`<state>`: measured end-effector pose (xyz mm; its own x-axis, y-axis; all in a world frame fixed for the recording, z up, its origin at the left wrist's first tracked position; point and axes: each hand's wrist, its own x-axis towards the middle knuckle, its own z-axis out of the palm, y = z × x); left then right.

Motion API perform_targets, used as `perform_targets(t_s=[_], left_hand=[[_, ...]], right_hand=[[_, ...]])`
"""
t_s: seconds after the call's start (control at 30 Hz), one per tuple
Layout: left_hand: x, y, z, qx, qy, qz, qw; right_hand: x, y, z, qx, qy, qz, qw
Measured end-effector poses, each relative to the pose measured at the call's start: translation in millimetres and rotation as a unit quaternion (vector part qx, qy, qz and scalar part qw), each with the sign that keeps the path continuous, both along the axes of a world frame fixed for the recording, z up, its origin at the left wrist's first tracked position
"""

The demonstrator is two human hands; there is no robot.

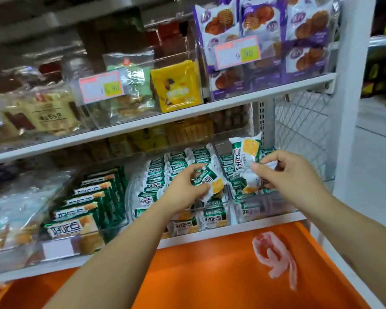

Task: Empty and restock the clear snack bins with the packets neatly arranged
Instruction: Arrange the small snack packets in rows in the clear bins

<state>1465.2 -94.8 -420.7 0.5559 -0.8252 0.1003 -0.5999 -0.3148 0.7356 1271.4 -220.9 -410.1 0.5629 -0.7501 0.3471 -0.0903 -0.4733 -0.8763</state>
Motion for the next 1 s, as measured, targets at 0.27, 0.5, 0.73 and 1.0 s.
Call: perform_targets(t_s=[0.27,0.5,0.73,1.0], left_hand=[[18,-9,4,0.114,-0.039,-0.057,0.991],[11,-12,6,0.192,-0.183,-0.086,0.960],[6,-10,4,0.144,-0.291,-0.007,0.946],[-1,-12,-11,0.190,-0.390,-0.035,0.900]], right_hand=[[-14,-11,2,0.002,0.009,-0.006,1.000],[-15,-11,2,0.000,-0.004,-0.006,1.000],[-11,-9,3,-0.001,0.010,0.004,1.000],[-10,-6,4,-0.004,0.014,0.002,1.000]])
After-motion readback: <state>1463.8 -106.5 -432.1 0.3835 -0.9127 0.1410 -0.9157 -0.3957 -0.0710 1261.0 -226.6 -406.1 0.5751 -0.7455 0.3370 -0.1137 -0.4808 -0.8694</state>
